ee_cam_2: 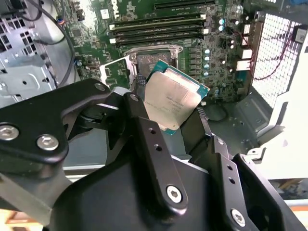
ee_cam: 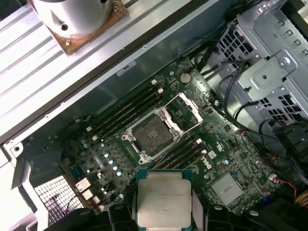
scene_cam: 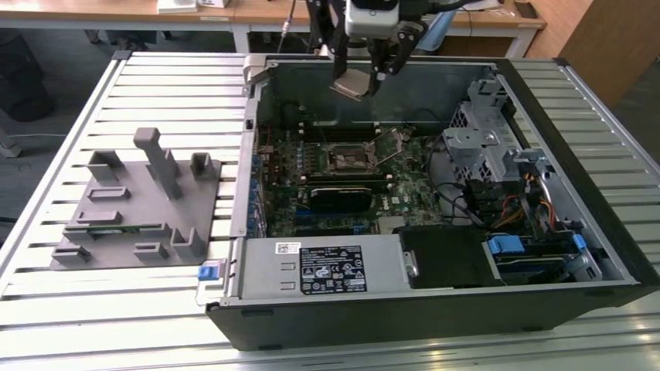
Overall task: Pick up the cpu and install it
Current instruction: 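Place the cpu into insertion slot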
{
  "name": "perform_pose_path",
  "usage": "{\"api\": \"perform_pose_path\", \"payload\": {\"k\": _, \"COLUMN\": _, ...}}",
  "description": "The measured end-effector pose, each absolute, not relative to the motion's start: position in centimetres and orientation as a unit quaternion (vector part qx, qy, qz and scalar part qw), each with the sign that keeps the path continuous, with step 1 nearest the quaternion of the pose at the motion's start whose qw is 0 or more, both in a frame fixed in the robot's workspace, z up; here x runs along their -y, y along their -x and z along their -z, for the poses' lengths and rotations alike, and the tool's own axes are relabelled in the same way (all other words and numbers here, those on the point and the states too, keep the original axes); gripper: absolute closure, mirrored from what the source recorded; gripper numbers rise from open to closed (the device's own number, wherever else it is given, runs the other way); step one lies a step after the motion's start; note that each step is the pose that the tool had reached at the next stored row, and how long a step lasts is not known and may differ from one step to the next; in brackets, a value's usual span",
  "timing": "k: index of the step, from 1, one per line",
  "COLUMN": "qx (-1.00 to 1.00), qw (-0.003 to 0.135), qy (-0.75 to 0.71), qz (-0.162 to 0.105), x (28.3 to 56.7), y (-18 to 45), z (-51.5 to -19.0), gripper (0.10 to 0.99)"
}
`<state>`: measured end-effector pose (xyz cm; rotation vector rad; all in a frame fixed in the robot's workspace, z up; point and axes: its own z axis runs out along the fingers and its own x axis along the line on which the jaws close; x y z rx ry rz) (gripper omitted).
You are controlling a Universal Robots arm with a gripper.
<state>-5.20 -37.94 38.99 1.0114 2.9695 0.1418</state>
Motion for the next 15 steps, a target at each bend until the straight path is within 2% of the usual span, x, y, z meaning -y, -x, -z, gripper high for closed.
{"api": "perform_pose_path", "payload": {"k": 15, "qx": -0.91, "qw": 0.005, "qy": -0.412, "qz": -0.044, "x": 37.79, "y": 5.2, "z": -38.73, "gripper": 0.545}}
